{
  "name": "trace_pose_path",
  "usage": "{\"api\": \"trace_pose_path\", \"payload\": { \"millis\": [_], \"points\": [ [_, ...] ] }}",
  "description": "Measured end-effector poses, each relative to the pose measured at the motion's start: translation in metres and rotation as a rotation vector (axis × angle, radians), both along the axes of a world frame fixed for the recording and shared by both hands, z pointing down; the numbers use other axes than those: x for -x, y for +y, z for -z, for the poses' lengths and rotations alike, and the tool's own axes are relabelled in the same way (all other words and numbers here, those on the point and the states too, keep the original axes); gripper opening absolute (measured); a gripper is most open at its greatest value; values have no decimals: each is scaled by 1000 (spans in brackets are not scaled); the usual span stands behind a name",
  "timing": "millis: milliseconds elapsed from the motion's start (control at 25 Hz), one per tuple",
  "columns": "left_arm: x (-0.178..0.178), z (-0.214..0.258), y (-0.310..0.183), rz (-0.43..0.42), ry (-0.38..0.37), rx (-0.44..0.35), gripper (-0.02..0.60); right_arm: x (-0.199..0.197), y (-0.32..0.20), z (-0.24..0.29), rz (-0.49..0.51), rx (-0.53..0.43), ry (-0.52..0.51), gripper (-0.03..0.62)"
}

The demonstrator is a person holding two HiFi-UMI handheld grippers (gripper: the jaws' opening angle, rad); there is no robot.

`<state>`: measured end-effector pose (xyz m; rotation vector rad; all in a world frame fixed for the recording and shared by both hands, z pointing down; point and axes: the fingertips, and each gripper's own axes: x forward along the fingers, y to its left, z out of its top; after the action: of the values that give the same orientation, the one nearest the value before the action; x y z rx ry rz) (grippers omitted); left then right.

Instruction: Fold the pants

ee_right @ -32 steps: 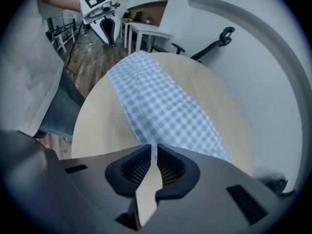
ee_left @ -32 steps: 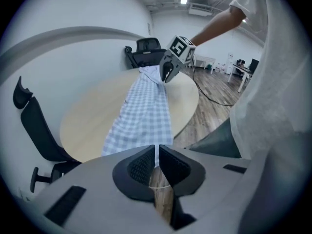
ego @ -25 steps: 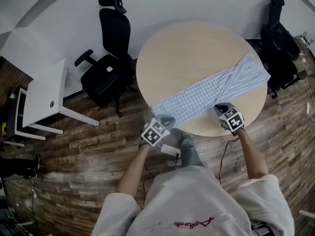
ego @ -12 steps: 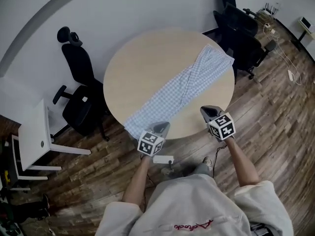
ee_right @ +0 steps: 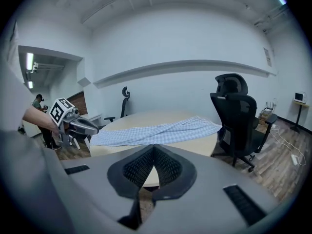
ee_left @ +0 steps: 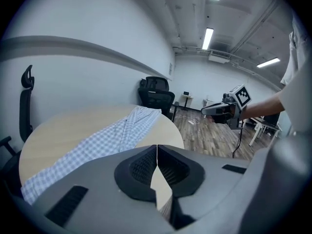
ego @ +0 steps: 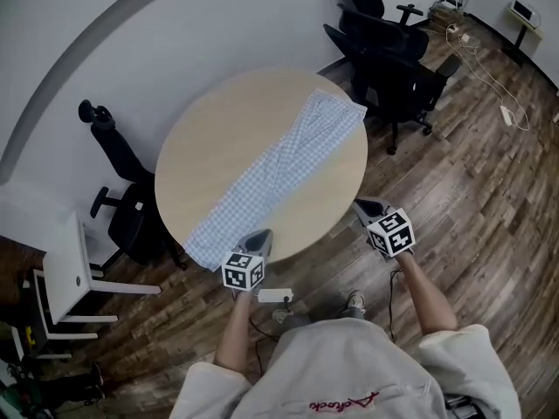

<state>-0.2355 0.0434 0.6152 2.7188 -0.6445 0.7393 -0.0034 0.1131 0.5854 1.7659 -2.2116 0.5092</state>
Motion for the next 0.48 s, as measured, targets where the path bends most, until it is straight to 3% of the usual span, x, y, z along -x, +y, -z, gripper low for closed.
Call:
{"api": "trace_pose_path", "payload": {
  "millis": [200,480],
  "points": [
    [-24,2,9,38,-32,-13,35,-52,25,-7,-2,16,-6,29],
    [-37,-5,8,95,-24,18,35,-83,35,-14,-3,28,-6,29]
  ]
}}
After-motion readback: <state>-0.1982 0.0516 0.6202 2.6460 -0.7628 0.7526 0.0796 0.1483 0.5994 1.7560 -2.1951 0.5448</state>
